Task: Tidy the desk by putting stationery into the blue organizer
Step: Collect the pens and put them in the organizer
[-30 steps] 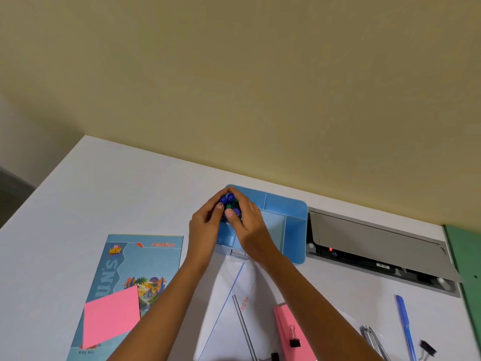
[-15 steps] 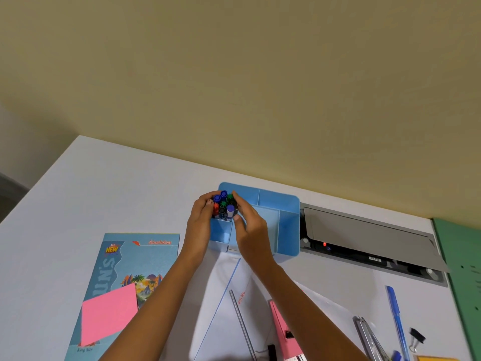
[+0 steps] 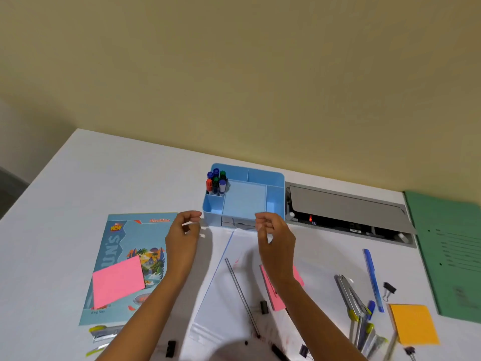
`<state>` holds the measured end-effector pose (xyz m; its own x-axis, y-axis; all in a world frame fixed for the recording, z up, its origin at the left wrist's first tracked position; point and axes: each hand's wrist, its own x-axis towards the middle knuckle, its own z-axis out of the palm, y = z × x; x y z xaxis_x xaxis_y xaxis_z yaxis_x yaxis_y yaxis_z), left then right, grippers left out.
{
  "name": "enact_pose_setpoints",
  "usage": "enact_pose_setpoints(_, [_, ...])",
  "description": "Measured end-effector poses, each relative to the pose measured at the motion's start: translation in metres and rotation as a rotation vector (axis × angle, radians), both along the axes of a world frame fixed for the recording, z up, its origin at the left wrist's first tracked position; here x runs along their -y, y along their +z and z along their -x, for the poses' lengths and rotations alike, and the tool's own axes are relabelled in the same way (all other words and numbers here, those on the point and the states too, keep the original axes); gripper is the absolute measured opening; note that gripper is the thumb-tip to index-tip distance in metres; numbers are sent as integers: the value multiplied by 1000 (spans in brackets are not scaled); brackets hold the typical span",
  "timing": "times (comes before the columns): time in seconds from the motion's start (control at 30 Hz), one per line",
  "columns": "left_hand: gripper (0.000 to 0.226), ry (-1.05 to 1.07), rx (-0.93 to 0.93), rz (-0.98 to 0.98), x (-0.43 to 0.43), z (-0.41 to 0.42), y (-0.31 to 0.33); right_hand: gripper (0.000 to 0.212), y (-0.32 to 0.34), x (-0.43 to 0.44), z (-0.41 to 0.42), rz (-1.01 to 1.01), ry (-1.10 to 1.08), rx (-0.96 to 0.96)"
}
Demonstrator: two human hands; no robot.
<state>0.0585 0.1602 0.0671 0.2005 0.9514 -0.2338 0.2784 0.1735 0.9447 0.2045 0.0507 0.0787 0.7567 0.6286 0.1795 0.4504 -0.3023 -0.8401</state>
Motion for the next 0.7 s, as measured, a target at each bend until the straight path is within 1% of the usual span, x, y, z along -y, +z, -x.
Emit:
enact_pose_setpoints(0.07, [19, -30, -24, 44, 22, 9, -3, 26, -10, 28, 11, 35, -28, 4])
enact_pose_setpoints(0.17, [18, -80, -67, 124, 56, 21, -12, 30, -25, 62, 32, 121, -9, -38])
enact_pose_setpoints(0.23, [21, -139, -100, 190, 79, 29, -21, 28, -35, 80, 45, 268, 48, -72])
enact_pose_setpoints(0.3, [27, -170, -103, 309, 99, 35, -29, 27, -42, 93, 57, 454, 115, -81])
enact_pose_setpoints(0.37, [21, -176, -118, 408, 115, 38, -36, 24, -45, 103, 69, 552, 154, -65])
enact_pose_setpoints(0.4, [17, -179, -133, 431, 121, 40, -37, 21, -45, 106, 73, 565, 156, -37])
enact_pose_setpoints(0.57, [17, -219, -195, 412, 143, 44, -36, 8, -39, 118, 90, 660, 175, 82])
enact_pose_setpoints(0.6, [17, -227, -202, 403, 145, 44, -34, 12, -37, 118, 92, 660, 183, 115])
enact_pose_setpoints(0.63, [18, -236, -207, 397, 147, 44, -32, 19, -34, 119, 94, 681, 195, 142])
enact_pose_setpoints(0.67, [18, -243, -210, 394, 149, 45, -30, 23, -35, 119, 95, 697, 189, 221])
enact_pose_setpoints(0.7, [17, -249, -210, 393, 151, 45, -28, 19, -36, 117, 96, 731, 211, 228])
